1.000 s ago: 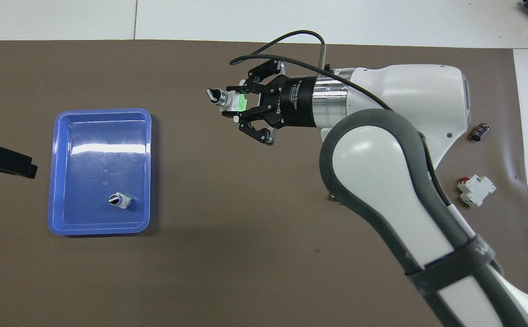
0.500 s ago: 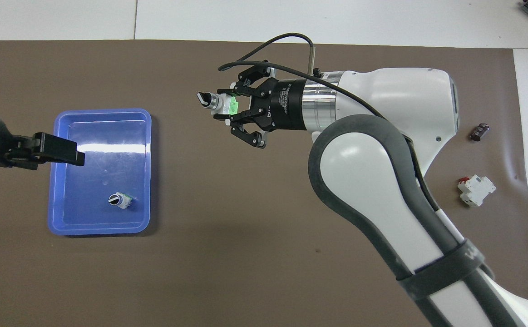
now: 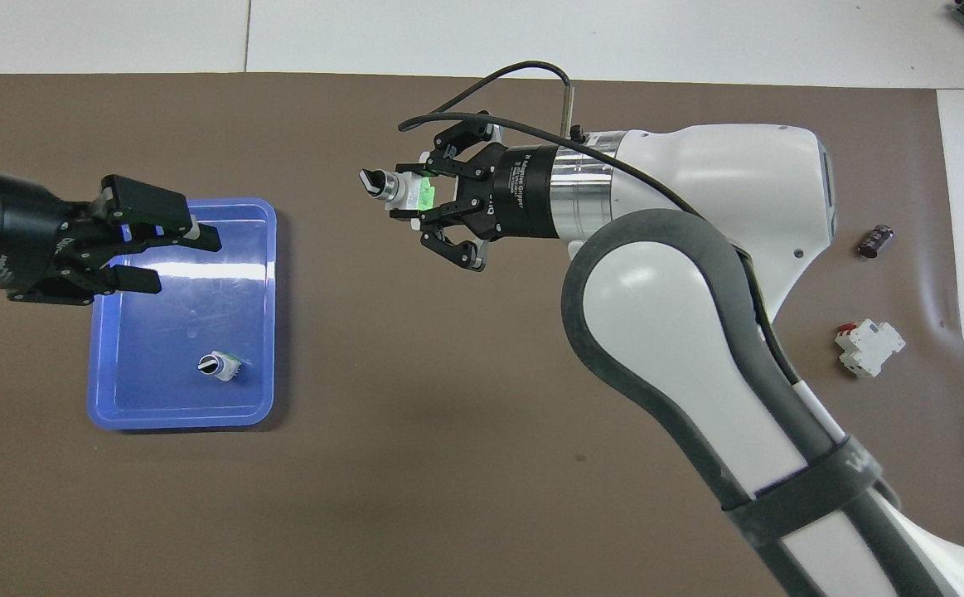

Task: Turn and place switch with both arms
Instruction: 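Raise the switch with the right gripper while the left gripper approaches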

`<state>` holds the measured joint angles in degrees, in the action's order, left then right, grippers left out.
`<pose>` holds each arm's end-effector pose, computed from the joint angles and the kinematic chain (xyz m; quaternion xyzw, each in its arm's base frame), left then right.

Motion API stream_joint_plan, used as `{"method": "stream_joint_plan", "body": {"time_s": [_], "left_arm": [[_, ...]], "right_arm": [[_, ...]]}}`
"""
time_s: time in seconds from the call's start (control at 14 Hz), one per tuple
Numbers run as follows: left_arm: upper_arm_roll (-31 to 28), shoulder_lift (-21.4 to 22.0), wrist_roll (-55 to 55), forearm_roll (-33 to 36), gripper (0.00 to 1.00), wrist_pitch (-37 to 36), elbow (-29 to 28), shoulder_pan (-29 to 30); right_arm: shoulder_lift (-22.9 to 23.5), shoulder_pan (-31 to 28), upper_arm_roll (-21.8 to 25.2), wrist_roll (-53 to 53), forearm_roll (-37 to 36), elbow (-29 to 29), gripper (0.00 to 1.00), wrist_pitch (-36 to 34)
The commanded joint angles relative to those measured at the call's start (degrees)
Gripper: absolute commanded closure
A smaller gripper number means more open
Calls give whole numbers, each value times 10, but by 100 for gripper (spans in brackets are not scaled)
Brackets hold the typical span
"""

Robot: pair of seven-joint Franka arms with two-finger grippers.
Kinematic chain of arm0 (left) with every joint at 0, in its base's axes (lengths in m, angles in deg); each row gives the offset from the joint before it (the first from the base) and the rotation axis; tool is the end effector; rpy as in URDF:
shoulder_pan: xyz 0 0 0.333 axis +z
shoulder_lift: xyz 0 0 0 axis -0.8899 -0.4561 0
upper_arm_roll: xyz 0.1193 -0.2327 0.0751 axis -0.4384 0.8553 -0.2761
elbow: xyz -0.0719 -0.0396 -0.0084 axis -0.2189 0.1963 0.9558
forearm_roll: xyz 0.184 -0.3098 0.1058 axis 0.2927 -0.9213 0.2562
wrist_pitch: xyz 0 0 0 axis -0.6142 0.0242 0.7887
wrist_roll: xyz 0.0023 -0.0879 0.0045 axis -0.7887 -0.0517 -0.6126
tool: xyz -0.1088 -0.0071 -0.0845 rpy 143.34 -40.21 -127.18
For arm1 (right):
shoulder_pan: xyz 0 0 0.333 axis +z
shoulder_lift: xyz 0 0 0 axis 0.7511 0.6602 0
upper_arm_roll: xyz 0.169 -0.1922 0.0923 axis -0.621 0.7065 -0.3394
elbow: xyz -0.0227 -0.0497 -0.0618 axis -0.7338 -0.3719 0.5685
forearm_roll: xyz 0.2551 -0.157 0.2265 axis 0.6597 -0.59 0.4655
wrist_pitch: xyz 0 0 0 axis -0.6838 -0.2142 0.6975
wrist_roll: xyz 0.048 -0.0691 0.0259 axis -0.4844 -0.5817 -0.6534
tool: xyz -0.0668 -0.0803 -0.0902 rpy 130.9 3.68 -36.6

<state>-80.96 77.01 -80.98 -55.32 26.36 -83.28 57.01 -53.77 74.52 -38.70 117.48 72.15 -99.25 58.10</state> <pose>0.5218 -0.1434 0.5840 0.9490 0.1894 -0.0257 0.2509 0.5846 0.3434 0.4889 -0.5944 0.6424 0.2752 0.3980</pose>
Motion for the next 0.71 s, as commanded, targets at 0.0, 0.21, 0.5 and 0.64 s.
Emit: {"method": "stream_joint_plan", "body": {"time_s": [0.0,0.21,0.5,0.64], "left_arm": [[-6,-14,-70,-44,16,46,-7,-21],[-5,-39,-100,-95,16,92,-1,-35],[3,-105,-105,-142,30,94,42,-38],[18,-129,-106,-143,38,82,77,-34]], "right_arm": [[6,-3,-2,-18,3,7,100,-5],[6,-3,-2,-18,3,7,100,-5],[6,-3,-2,-18,3,7,100,-7],[6,-3,-2,-18,3,7,100,-7]]}}
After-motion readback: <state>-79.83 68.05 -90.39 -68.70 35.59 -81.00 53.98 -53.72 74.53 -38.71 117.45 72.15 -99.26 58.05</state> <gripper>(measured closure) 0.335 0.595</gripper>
